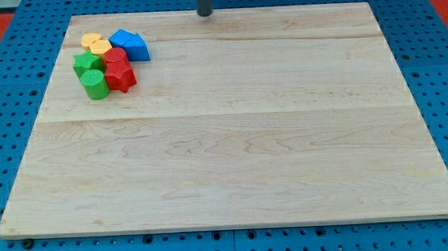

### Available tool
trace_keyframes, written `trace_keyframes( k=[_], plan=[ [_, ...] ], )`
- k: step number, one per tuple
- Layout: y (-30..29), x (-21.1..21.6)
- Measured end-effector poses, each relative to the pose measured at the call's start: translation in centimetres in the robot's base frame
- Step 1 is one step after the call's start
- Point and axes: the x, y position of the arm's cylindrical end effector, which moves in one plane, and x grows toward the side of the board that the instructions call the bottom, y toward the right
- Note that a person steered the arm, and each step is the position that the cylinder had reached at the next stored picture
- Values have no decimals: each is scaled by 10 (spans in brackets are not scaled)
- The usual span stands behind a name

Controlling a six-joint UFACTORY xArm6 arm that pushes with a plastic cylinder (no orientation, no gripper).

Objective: Separate the yellow hexagon and red star from the group of blocks

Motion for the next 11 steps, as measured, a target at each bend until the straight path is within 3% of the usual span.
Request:
trace_keyframes(
  k=[2, 3, 4, 5, 7, 8, 11],
  plan=[
    [-165, 1],
    [-214, 43],
    [-216, 89],
    [-178, 101],
    [-228, 64],
    [-201, 38],
    [-172, 67]
  ],
)
